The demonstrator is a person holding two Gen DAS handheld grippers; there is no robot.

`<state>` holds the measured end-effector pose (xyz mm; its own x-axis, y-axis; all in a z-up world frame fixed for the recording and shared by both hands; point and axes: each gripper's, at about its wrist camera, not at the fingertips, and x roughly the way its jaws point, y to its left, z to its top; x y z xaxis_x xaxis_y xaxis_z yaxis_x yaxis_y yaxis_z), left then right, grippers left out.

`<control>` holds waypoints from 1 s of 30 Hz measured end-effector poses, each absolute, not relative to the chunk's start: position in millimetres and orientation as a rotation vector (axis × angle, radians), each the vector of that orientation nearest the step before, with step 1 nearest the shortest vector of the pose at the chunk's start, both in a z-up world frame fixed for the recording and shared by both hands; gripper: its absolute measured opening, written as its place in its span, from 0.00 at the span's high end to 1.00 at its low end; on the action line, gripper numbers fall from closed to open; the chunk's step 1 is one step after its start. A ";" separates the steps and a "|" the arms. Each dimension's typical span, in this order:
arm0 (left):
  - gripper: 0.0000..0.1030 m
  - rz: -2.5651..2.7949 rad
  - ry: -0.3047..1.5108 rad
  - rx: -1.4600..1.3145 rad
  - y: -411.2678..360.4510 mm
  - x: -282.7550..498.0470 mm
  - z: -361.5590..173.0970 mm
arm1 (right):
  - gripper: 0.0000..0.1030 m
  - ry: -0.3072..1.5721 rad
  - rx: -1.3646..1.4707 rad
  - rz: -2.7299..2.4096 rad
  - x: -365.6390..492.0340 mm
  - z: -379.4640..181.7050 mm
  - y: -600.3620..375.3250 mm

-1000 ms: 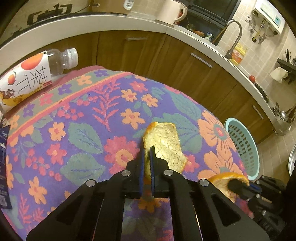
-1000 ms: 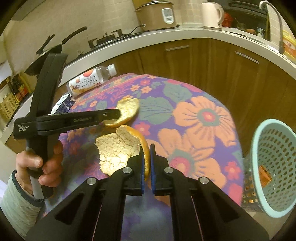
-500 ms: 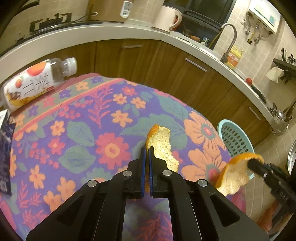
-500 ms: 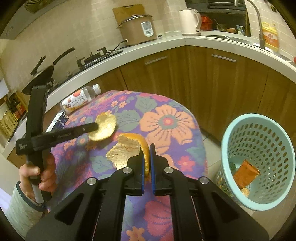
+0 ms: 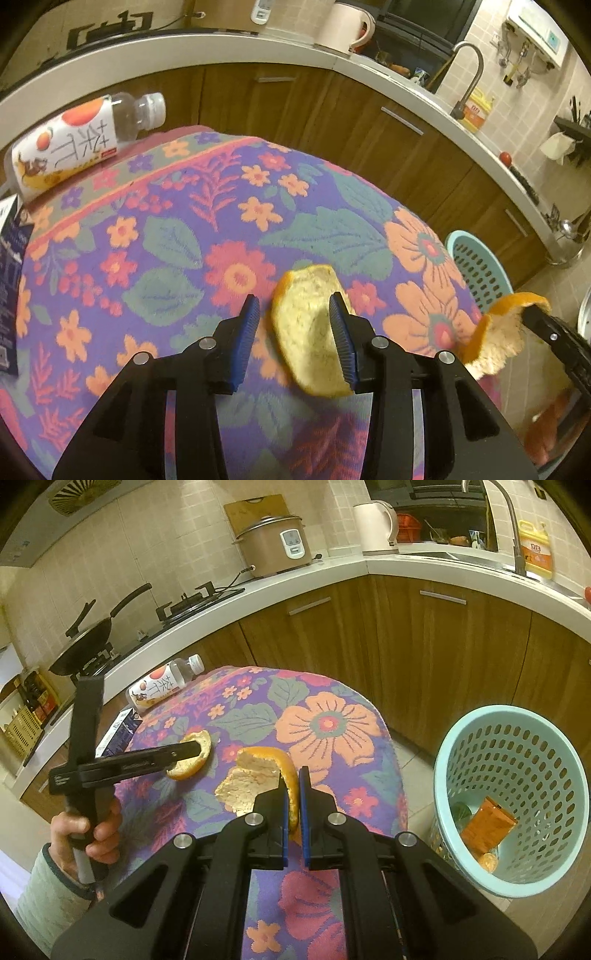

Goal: Collect trash
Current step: 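Carry both peel pieces over the blue basket and open both tools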

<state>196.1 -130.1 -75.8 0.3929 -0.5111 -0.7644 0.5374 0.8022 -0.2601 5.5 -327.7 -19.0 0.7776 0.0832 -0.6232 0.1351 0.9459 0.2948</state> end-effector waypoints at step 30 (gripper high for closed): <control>0.97 -1.038 0.847 0.237 -378.2 95.7 -44.5 | 0.97 0.626 0.608 -0.375 -67.1 -64.0 -533.5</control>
